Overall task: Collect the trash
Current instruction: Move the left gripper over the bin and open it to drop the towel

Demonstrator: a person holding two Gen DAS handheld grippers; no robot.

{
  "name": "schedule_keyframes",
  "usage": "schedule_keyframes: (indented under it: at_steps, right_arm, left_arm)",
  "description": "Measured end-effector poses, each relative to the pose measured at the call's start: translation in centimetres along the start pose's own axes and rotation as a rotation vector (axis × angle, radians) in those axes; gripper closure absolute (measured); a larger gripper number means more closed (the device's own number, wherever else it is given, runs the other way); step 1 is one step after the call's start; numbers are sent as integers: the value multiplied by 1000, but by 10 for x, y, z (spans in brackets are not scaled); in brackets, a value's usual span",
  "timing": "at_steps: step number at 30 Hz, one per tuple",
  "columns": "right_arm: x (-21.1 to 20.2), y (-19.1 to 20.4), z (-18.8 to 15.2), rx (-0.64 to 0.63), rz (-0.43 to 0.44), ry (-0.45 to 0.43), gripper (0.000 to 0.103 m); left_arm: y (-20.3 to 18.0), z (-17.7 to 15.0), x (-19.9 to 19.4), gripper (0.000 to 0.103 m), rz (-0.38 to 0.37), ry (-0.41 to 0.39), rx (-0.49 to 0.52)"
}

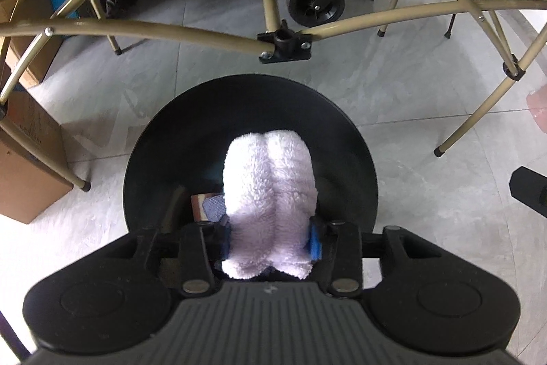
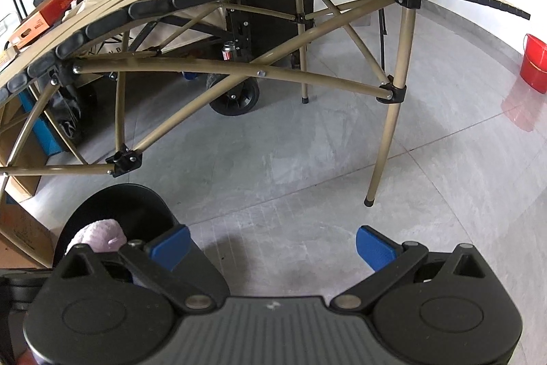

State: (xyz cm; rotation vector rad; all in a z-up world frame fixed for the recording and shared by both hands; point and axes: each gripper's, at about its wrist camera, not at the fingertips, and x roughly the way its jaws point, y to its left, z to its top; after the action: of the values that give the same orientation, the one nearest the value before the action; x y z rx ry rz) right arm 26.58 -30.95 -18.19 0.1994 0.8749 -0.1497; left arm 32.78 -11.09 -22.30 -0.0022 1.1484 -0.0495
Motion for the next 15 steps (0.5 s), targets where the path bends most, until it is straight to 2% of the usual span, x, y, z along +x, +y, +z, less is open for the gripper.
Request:
schedule_keyframes:
  at_steps: [3,4,5,7,15]
  right_arm:
    - [0,1,-1,2,3,1,0]
    - [0,1,-1,2,4,2,0]
    - [0,1,-1,2,3,2,0]
    - [0,2,-1,4,3,2,0]
    - [0,0,-2,9,12,6,0]
  left_arm:
    - [1,0,1,52,10,6,2]
    - [2,-1,1,42,10,9,-1]
    - [2,-1,0,23,9,10,-5]
    - [3,0,1,0,15,15,-22]
    - [6,0,4,0,43,37,-30]
